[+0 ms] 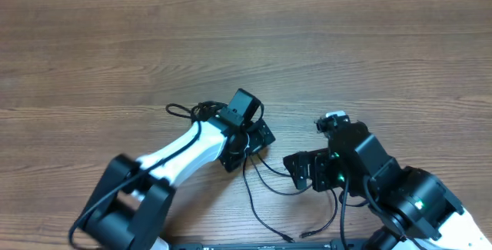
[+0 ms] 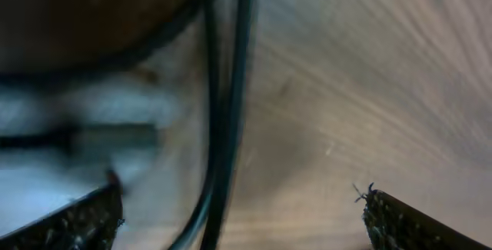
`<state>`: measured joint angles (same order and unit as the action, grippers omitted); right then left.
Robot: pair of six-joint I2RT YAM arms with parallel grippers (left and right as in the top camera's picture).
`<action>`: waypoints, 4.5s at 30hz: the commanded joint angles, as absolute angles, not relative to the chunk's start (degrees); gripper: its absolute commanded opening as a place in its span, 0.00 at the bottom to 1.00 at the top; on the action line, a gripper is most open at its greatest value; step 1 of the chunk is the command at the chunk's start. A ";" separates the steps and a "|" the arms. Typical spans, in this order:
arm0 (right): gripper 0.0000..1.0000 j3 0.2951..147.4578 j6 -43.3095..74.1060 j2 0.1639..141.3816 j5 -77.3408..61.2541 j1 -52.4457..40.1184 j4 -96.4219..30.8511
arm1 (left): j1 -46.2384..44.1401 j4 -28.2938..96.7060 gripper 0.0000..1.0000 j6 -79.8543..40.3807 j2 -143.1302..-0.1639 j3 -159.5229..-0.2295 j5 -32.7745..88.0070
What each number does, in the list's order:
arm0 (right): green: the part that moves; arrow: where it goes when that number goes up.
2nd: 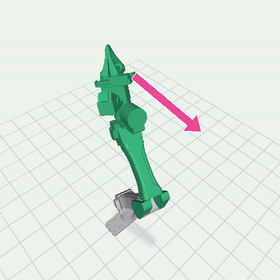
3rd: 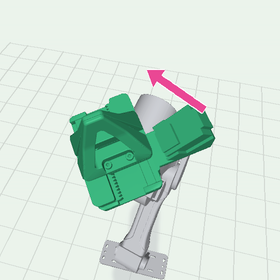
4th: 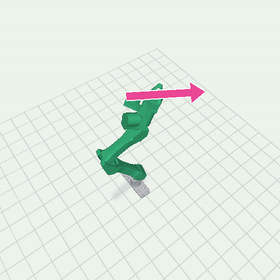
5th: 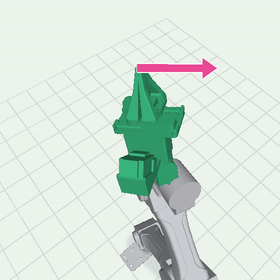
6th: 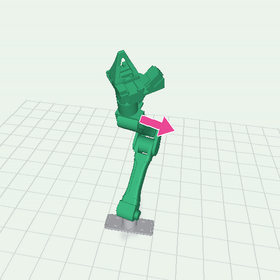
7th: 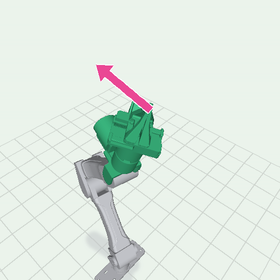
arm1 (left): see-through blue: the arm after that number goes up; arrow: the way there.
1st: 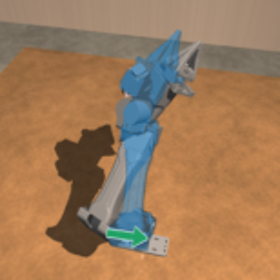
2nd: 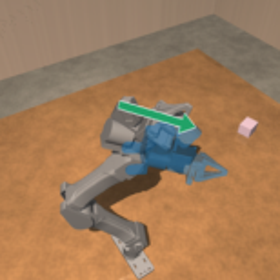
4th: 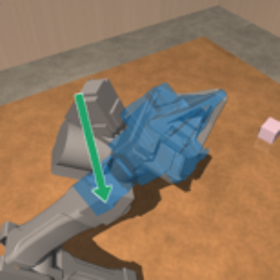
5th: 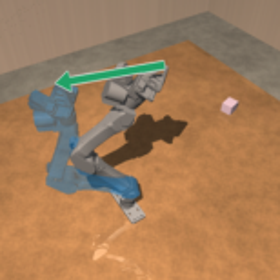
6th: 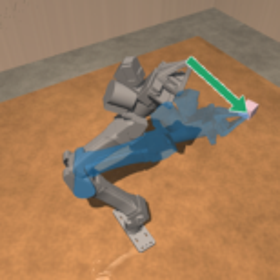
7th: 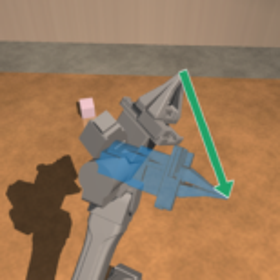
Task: Untangle cables
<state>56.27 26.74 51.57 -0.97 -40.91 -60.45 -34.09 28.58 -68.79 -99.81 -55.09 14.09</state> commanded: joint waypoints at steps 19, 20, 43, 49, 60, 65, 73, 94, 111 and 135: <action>1.00 57.34 29.67 49.41 -0.01 -40.82 -58.74 | -25.06 10.59 0.04 -33.89 -81.58 -59.18 38.65; 1.00 57.34 30.85 49.41 -0.01 -40.80 -58.04 | -24.32 10.70 0.04 -32.23 -79.53 -59.29 40.86; 1.00 57.34 29.93 52.84 -6.35 -40.82 -39.83 | -21.74 24.27 0.04 -13.17 -60.25 -59.31 60.27; 0.43 57.34 30.37 61.04 1.61 -40.71 -37.28 | -21.56 19.42 0.04 -11.99 -60.18 -59.31 72.36; 0.04 57.36 38.94 54.57 15.90 -22.70 -52.36 | -0.34 33.39 0.04 -14.59 -60.16 -59.31 53.10; 0.04 57.36 33.43 49.69 14.52 -12.75 -57.39 | 8.80 36.91 0.04 -15.68 -60.38 -59.31 51.68; 0.31 57.34 32.91 48.29 9.28 -4.16 -59.92 | 11.90 40.53 0.04 -24.34 -60.66 -59.29 40.84; 0.88 57.34 17.93 57.28 -22.81 -4.10 -60.82 | -21.50 39.07 0.89 -31.38 -79.35 -59.29 30.68; 1.00 57.34 17.50 57.39 -24.77 -4.10 -63.81 | -28.84 32.34 0.04 -27.79 -89.71 -67.07 35.99; 1.00 51.07 -3.70 57.25 -45.28 -15.46 -49.69 | -28.88 39.05 0.04 -54.06 -87.05 -87.92 18.13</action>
